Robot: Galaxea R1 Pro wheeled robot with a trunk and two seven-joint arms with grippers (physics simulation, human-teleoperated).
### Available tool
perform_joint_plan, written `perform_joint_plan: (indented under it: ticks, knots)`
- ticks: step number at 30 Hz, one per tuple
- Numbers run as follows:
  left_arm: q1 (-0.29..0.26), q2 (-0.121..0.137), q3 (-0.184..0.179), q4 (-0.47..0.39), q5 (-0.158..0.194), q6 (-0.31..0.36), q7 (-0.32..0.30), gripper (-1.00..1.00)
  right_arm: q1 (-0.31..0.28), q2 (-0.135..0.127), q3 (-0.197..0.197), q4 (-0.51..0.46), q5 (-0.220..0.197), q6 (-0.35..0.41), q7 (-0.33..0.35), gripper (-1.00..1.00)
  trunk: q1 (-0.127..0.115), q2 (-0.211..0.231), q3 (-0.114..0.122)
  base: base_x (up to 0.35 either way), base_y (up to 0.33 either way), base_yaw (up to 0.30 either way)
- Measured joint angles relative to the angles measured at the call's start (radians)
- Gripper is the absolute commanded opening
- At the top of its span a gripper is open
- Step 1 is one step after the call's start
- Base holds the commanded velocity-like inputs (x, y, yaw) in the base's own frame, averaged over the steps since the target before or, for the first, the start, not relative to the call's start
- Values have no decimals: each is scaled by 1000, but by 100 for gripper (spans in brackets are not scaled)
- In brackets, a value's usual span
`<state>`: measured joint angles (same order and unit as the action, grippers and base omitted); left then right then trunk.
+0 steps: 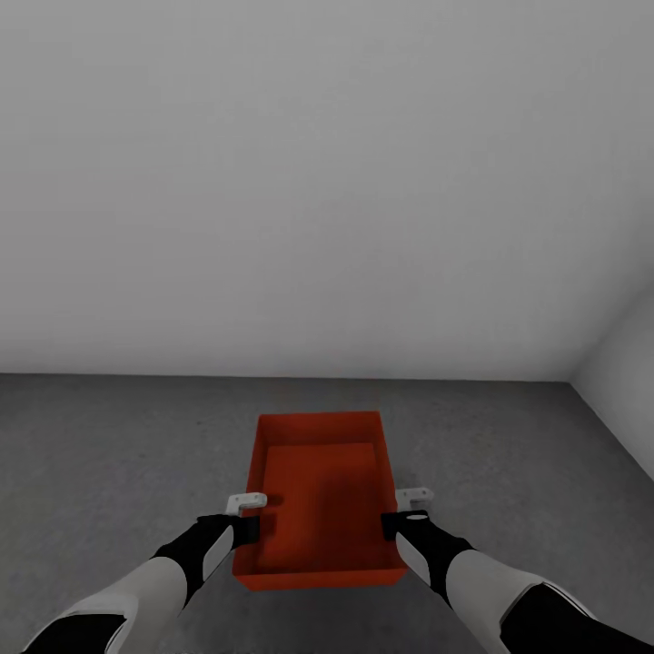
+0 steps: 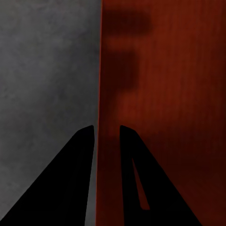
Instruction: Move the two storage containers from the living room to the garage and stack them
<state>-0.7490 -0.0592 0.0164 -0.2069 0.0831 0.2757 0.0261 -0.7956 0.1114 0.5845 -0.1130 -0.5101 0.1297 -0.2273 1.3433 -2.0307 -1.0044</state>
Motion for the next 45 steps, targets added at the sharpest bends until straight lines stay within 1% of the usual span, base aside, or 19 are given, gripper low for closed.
perform_joint_plan:
  ticks: [6, 15, 22, 45]
  knots:
    - [0, 0, 0, 0, 0, 0, 0, -100, 0, 0, 0, 0, 0, 0, 0, -100, 0, 0, -1, 0, 0, 0]
    - [0, 0, -1, 0, 1, 0, 0, -100, 0, 0, 1, 0, -1, 0, 0, -100, 34, -63, -29, 0, 0, 0]
    - [0, 0, 0, 0, 0, 0, 0, -100, 0, 0, 0, 0, 0, 0, 0, -100, 35, -63, -29, 0, 0, 0]
    - [0, 0, 0, 0, 0, 0, 0, -100, 0, 0, 0, 0, 0, 0, 0, -100, 123, -224, -101, 0, 0, 0]
